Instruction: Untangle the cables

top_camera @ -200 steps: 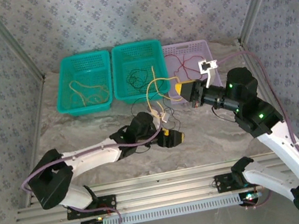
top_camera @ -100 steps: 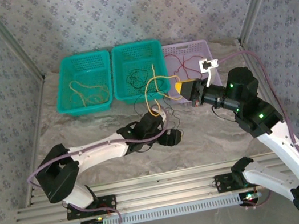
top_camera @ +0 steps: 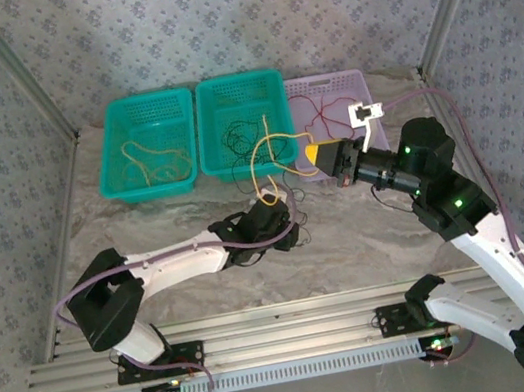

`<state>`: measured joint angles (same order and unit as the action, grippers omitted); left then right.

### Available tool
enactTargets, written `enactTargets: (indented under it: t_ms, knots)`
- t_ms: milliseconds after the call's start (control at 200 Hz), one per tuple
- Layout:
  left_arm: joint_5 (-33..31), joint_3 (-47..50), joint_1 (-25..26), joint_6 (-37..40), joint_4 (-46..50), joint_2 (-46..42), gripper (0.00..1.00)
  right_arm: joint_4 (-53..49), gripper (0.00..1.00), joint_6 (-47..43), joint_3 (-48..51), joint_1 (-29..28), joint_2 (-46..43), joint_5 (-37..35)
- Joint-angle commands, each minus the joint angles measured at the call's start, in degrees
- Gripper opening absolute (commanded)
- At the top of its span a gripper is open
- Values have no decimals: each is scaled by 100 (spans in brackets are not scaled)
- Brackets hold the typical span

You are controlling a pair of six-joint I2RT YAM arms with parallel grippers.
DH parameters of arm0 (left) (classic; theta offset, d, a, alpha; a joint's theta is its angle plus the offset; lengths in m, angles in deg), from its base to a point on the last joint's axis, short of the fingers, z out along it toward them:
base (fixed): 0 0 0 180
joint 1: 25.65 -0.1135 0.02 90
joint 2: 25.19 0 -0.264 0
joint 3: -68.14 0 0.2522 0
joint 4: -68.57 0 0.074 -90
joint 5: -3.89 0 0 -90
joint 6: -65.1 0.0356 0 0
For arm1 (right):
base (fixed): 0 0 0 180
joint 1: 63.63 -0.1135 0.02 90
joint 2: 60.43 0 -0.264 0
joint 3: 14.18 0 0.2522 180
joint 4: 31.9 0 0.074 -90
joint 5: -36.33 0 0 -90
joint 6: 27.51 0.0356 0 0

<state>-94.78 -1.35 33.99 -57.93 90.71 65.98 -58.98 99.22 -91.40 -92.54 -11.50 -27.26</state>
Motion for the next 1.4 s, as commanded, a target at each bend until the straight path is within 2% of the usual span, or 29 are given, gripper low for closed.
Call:
enactTargets:
  t_ms: [0, 100, 265, 460, 590, 725, 904, 1124, 1279, 1394]
  knots:
    - [-196, 16, 22, -1, -287, -296, 28, 202, 0, 121, -48, -41, -122, 167]
    - [-237, 91, 22, -7, -320, -381, 0, 164, 0, 100, -34, -42, -169, 136]
    - [-418, 437, -4, 7, -264, -962, 0, -239, 0, -116, -50, -3, -371, -357]
    - [-590, 1044, -267, -23, 199, -2487, 0, -618, 0, -306, 185, 180, -751, -1248]
    - [-661, 1204, -562, -88, 948, -3620, 0, -878, 0, -342, 356, 396, -859, -1820]
    - [-804, 1030, -818, -111, 1923, -4640, 0, -924, 0, -310, 604, 665, -787, -1909]
    - [-1040, 298, -1096, 62, 3306, -5630, 0, -981, 0, -288, 944, 1200, -660, -1902]
    - [-1568, -848, -1164, 387, 4668, -5901, 0, -846, 0, 96, 1523, 2002, -685, -1635]
    - [-1923, -1212, -1158, 545, 4888, -5863, 0, -643, 0, 97, 1598, 2047, -573, -1455]
    - [-2341, -1607, -1157, 716, 5085, -5732, 0, -896, 0, -25, 1619, 2047, -642, -1716]
